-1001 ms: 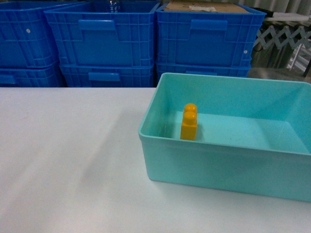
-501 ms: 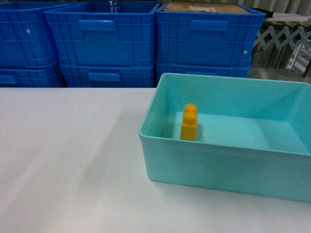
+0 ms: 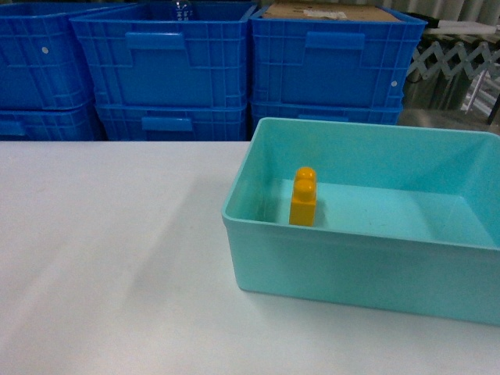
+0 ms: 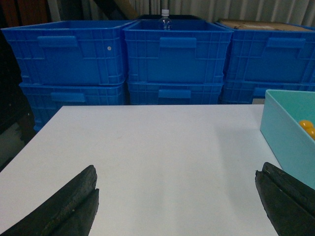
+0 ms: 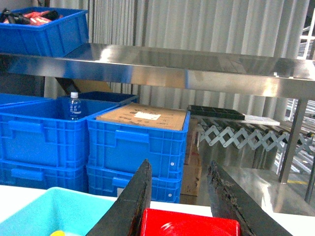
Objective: Pick red block from blue box to shelf
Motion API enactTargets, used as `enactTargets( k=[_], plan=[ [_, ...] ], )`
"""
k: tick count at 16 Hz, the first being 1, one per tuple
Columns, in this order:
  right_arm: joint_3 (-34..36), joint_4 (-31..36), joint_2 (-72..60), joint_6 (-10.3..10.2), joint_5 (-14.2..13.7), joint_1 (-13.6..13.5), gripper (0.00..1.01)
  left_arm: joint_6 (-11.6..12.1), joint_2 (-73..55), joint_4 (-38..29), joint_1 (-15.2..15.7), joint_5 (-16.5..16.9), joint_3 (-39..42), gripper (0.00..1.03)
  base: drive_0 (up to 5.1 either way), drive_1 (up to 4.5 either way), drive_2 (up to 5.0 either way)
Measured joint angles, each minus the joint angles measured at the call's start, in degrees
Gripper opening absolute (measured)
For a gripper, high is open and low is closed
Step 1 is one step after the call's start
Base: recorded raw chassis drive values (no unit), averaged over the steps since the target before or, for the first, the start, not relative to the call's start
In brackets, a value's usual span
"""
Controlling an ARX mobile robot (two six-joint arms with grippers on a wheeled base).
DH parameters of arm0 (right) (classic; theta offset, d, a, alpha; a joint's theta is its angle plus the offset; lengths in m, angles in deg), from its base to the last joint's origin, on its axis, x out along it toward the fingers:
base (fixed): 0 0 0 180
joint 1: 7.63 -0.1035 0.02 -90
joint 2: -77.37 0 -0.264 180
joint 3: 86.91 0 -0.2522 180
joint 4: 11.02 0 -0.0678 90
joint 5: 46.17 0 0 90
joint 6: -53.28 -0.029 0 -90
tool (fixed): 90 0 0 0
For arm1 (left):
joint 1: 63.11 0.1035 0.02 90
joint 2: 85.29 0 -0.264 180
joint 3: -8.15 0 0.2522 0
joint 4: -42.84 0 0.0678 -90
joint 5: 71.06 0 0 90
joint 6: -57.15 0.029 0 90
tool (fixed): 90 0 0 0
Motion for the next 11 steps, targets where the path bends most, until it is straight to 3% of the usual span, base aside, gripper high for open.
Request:
enactTargets(
  k=[11],
  plan=[
    [0.0,0.1,0.0,-0.4,0.4,0.2,0.28,0.0,0.0,0.0,0.0,0.0,0.0,0.98,0.0,0.00,0.0]
  ],
)
